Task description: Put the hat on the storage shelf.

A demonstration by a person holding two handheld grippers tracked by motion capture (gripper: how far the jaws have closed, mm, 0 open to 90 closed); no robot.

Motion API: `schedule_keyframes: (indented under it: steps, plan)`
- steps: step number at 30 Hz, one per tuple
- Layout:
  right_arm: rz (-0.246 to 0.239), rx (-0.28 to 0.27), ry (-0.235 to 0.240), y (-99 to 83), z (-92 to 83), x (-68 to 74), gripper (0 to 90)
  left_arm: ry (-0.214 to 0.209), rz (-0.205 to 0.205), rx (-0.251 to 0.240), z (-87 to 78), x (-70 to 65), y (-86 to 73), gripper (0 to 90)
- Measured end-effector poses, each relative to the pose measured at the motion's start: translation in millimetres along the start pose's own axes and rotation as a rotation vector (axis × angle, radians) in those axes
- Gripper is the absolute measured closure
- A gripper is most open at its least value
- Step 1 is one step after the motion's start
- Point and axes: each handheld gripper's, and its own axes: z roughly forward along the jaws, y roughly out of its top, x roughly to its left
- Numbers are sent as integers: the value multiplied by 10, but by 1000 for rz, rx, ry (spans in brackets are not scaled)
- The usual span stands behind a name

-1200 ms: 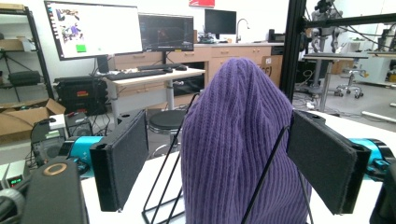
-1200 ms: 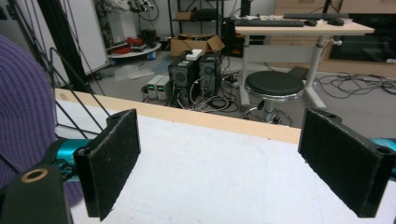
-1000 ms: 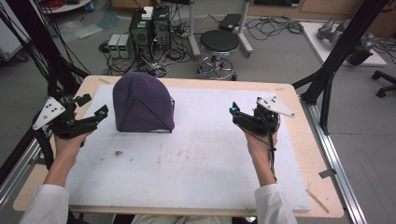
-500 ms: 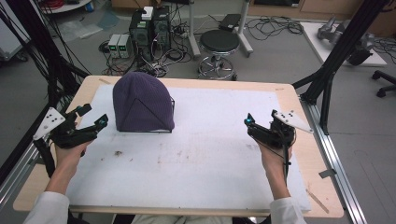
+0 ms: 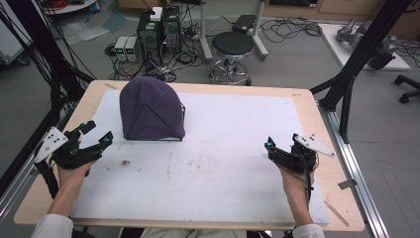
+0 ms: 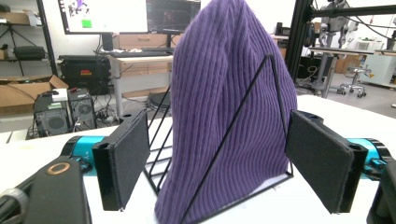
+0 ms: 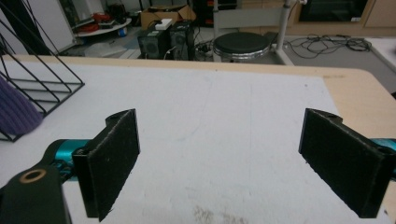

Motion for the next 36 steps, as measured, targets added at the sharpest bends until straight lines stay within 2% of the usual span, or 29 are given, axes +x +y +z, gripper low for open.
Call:
schedule_keyframes:
  steps: [4, 6, 9, 15, 19, 22, 26, 30, 33, 36]
  plan:
    - [4, -11, -14, -142, -41, 1, 119, 10, -8, -18, -85, -32, -75, 238]
    - [-3, -37, -27, -224, -73, 8, 118, 21, -18, -24, -143, -49, -125, 242]
    - [-10, -71, -55, -333, -118, 4, 118, 45, -11, -24, -225, -54, -200, 247]
    - [9, -76, -84, -467, -171, -23, 118, 72, -31, -33, -370, -10, -283, 240]
    - [2, -65, -95, -596, -182, -7, 119, 87, -10, -29, -428, -24, -313, 238]
    - [-25, -49, -110, -653, -183, 28, 119, 83, 22, -20, -444, -64, -318, 236]
    - [-43, -75, -123, -657, -209, 54, 119, 68, 85, 26, -444, -105, -353, 236]
    - [-40, -67, -119, -695, -205, 58, 119, 51, 54, 32, -434, -115, -389, 235]
    - [-36, -65, -107, -702, -202, 50, 118, 49, 52, 37, -419, -134, -395, 234]
    - [-34, -65, -115, -711, -201, 30, 119, 41, 50, 32, -414, -155, -395, 234]
